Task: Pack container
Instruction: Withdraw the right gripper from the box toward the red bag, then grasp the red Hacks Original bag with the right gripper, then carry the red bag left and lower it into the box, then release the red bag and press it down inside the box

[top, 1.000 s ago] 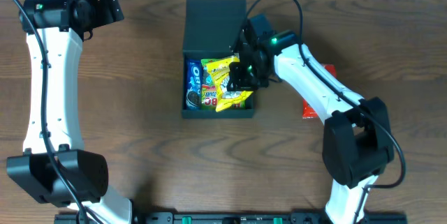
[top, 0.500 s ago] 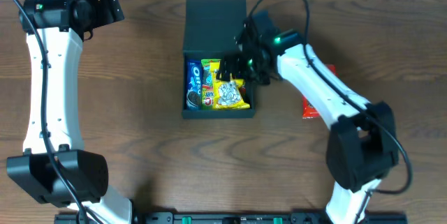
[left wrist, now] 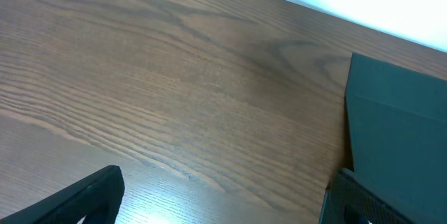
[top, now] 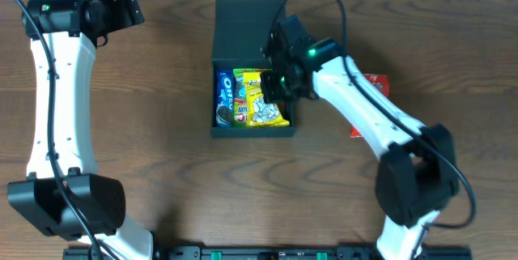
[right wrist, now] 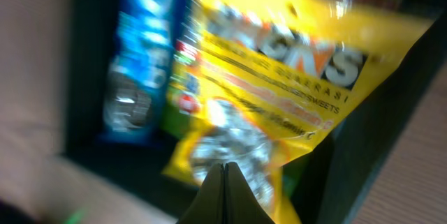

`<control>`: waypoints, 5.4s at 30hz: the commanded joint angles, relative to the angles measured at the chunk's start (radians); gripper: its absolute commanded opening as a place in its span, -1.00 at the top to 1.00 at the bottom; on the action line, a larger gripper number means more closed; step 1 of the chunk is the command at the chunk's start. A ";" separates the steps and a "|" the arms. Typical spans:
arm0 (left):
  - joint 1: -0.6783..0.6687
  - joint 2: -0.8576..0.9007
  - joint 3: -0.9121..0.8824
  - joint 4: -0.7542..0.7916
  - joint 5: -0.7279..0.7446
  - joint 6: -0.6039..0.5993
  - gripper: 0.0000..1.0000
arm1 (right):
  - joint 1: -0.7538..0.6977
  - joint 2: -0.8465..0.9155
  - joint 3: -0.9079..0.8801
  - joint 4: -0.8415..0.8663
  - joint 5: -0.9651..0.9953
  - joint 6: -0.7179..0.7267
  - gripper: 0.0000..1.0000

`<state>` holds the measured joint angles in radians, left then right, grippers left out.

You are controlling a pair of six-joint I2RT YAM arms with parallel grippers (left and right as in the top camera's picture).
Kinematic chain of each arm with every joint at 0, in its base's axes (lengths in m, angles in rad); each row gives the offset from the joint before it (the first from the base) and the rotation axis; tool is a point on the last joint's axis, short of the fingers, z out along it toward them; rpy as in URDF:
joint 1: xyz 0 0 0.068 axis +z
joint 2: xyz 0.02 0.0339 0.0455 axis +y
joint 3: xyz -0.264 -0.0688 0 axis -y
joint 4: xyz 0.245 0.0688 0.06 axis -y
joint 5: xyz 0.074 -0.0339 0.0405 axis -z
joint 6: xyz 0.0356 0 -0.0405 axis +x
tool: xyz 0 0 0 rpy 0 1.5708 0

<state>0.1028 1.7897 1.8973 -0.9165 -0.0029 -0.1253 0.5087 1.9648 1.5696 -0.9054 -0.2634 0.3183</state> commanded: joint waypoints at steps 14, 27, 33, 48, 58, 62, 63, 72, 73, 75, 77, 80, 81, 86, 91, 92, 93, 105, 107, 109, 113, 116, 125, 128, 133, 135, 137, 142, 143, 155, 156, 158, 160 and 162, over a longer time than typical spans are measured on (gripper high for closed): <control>0.002 -0.025 0.025 -0.003 0.005 0.014 -0.90 | -0.039 0.036 0.169 -0.091 0.072 -0.040 0.97; 0.002 -0.025 0.025 0.000 0.004 0.014 -0.90 | -0.537 -0.063 0.047 -0.191 0.210 -0.161 0.97; 0.002 -0.025 0.025 0.002 0.004 0.014 -0.90 | -0.721 -0.063 -0.154 -0.061 0.060 -0.239 0.61; 0.002 -0.025 0.025 0.002 0.005 0.014 -0.91 | -0.732 -0.054 -0.361 0.185 -0.031 -0.275 -0.17; 0.002 -0.025 0.025 0.005 0.004 0.014 -0.90 | -0.731 -0.007 -0.311 0.141 -0.034 -0.229 0.90; 0.002 -0.025 0.025 0.009 0.004 0.018 -0.90 | -0.725 -0.009 -0.069 -0.027 -0.053 -0.199 0.97; 0.002 -0.025 0.025 0.009 0.004 0.018 -0.90 | -0.719 -0.009 -0.010 -0.061 -0.074 -0.192 0.97; 0.002 -0.025 0.025 0.008 0.004 0.018 -0.90 | -0.536 -0.010 0.298 -0.142 -0.317 -0.005 0.97; 0.002 -0.025 0.025 0.009 0.004 0.017 -0.90 | -0.509 -0.010 0.297 -0.143 -0.317 0.014 0.97; 0.002 -0.025 0.025 0.008 0.004 0.017 -0.90 | -0.440 -0.010 0.280 -0.141 -0.317 0.023 0.97; 0.002 -0.025 0.025 0.008 0.004 0.017 -0.90 | -0.373 -0.006 0.261 -0.137 -0.317 0.026 0.97; 0.002 -0.025 0.025 0.008 0.004 0.017 -0.90 | -0.287 0.001 0.219 -0.116 -0.312 0.059 0.97; 0.002 -0.025 0.025 0.008 0.004 0.017 -0.91 | -0.264 0.001 0.198 -0.098 -0.313 0.079 0.97; 0.002 -0.025 0.025 0.008 0.004 0.017 -0.91 | -0.177 0.001 0.072 0.012 -0.289 0.207 0.97; 0.002 -0.025 0.025 0.000 0.004 0.018 -0.90 | -0.132 0.001 -0.012 0.072 -0.203 0.348 0.97; 0.002 -0.025 0.025 0.001 0.004 0.018 -0.91 | -0.126 0.001 -0.020 0.076 -0.195 0.354 0.97; 0.002 -0.025 0.025 0.001 0.004 0.018 -0.90 | -0.121 0.001 -0.023 0.076 -0.188 0.360 0.97; 0.002 -0.025 0.025 0.001 0.005 0.017 -0.90 | -0.152 -0.062 0.152 0.018 -0.130 0.305 -0.55; 0.002 -0.025 0.025 0.001 0.005 0.018 -0.90 | -0.152 -0.080 0.207 -0.008 -0.100 0.253 -0.27; 0.002 -0.025 0.025 0.001 0.004 0.017 -0.91 | -0.141 -0.092 0.227 -0.015 -0.108 0.187 0.93; 0.002 -0.025 0.025 0.001 0.004 0.017 -0.90 | -0.102 -0.074 0.201 -0.064 -0.106 0.054 0.97; 0.002 -0.025 0.025 0.002 0.004 0.017 -0.90 | -0.075 -0.040 0.170 -0.089 -0.090 -0.007 0.97; 0.002 -0.025 0.025 0.001 0.004 0.017 -0.91 | -0.046 0.074 0.057 -0.126 -0.055 -0.047 0.98; 0.002 -0.025 0.025 0.001 0.004 0.017 -0.90 | -0.045 0.109 0.056 -0.124 -0.043 -0.046 0.97; 0.002 -0.025 0.025 0.001 0.004 0.017 -0.90 | -0.048 0.107 0.090 -0.122 -0.039 -0.047 0.98; 0.002 -0.025 0.025 0.001 0.004 0.017 -0.90 | -0.057 0.105 0.159 -0.161 -0.039 -0.047 0.97; 0.002 -0.025 0.025 0.001 0.004 0.017 -0.90 | -0.060 0.105 0.239 -0.216 -0.040 -0.053 0.97; 0.002 -0.025 0.025 0.001 0.004 0.017 -0.90 | -0.045 0.105 0.359 -0.349 -0.039 -0.177 0.97; 0.002 -0.025 0.025 0.001 0.004 0.017 -0.90 | -0.039 0.105 0.359 -0.365 -0.040 -0.198 0.97; 0.002 -0.025 0.025 0.001 0.004 0.018 -0.90 | 0.024 0.106 0.134 -0.309 -0.068 -0.248 0.97; 0.002 -0.025 0.025 0.001 0.004 0.018 -0.90 | 0.024 0.106 0.115 -0.286 -0.065 -0.244 0.97; 0.002 -0.025 0.025 0.001 0.004 0.017 -0.91 | 0.024 0.106 0.075 -0.233 -0.060 -0.239 0.97; 0.002 -0.025 0.025 0.001 0.004 0.018 -0.91 | 0.024 0.106 0.033 -0.179 -0.046 -0.226 0.97; 0.002 -0.025 0.025 0.001 0.004 0.017 -0.91 | 0.024 0.106 0.005 -0.145 -0.047 -0.226 0.98</control>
<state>0.1028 1.7893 1.8973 -0.9146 0.0006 -0.1253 0.5262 2.0693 1.6066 -1.0691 -0.3332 0.0929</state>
